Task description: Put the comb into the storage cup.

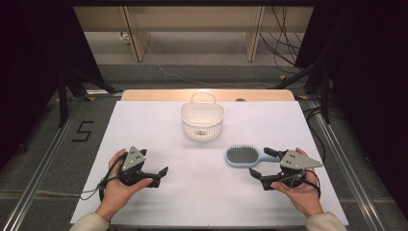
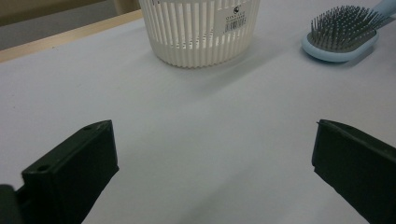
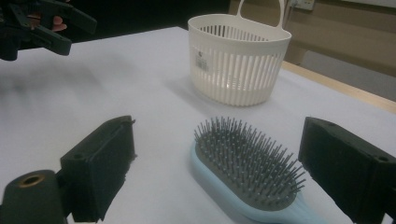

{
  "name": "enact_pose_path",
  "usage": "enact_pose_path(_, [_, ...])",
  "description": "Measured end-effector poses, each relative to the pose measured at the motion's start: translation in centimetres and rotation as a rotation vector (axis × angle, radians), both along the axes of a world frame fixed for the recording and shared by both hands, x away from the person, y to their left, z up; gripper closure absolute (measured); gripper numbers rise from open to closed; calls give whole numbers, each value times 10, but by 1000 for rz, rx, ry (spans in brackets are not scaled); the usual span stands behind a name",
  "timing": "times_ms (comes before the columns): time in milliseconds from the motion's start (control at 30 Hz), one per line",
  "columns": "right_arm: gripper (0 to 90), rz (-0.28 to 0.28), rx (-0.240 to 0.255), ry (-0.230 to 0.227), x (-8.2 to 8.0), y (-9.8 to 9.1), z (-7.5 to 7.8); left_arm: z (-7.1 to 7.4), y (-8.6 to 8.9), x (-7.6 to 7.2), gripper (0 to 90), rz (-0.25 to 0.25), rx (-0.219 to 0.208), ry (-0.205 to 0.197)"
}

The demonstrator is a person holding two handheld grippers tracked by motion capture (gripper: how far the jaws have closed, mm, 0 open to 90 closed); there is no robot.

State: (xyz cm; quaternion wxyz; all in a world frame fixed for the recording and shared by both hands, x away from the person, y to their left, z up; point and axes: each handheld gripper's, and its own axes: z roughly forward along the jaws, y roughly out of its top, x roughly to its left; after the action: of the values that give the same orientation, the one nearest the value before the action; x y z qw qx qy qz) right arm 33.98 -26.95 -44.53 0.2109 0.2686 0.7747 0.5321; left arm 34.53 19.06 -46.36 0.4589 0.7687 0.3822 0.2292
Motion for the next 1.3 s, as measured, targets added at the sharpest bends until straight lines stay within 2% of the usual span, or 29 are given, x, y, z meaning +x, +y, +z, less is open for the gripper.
enact_pose_path(233, [122,-22,14,-2,0,-5,2,0,-1,1,0,-4,-3,4])
enact_pose_path(333, [170,-55,36,-24,4,-11,8,0,0,1,0,1,-5,1])
enact_pose_path(367, [215,-61,36,-23,6,-13,9,0,0,0,0,1,-4,0])
enact_pose_path(400, [215,-61,36,-23,6,-13,9,0,0,0,0,0,-5,1])
enact_pose_path(433, [374,-118,15,-40,10,-17,12,0,0,0,0,0,-3,1])
enact_pose_path(500, [519,-190,4,-51,17,-22,15,0,0,1,0,2,-4,0])
enact_pose_path(533, [519,-190,4,-51,17,-22,15,0,0,1,0,1,-2,0])
enact_pose_path(567, [628,-218,1,-45,22,-24,16,0,-1,1,0,2,-3,0])
enact_pose_path(600, [777,-246,-52,-19,31,-27,20,0,-1,1,0,2,-3,0])
enact_pose_path(633, [824,-266,-94,-5,37,-28,23,-1,-1,1,0,2,-3,2])
enact_pose_path(667, [824,-266,-94,-5,37,-28,23,-1,-1,1,0,1,-1,3])
enact_pose_path(700, [864,-288,-131,13,42,-28,25,-1,-1,2,0,-1,2,3])
enact_pose_path(733, [900,-326,-191,40,54,-28,27,-1,-2,2,0,1,-1,2])
enact_pose_path(767, [900,-326,-191,40,54,-28,27,-1,-1,1,0,3,0,3])
enact_pose_path(833, [900,-358,-263,80,68,-28,26,-1,-1,1,0,5,-2,1])
enact_pose_path(867, [900,-373,-312,152,80,-28,21,-1,-1,1,1,4,-1,3])
enact_pose_path(900, [900,-379,-331,192,86,-28,18,-1,0,1,3,4,-1,4])
enact_pose_path(933, [900,-379,-331,192,86,-28,18,-2,0,1,3,6,-3,6])
enact_pose_path(967, [900,-386,-338,219,90,-28,14,-2,0,1,4,6,-3,7])
enact_pose_path(1000, [900,-395,-361,294,96,-28,6,-2,0,1,5,6,-4,6])
enact_pose_path(1067, [900,-409,-372,327,100,-28,-1,-2,1,1,6,8,-3,4])
enact_pose_path(1300, [900,-409,-389,378,104,-30,-5,-2,1,0,7,8,0,6])
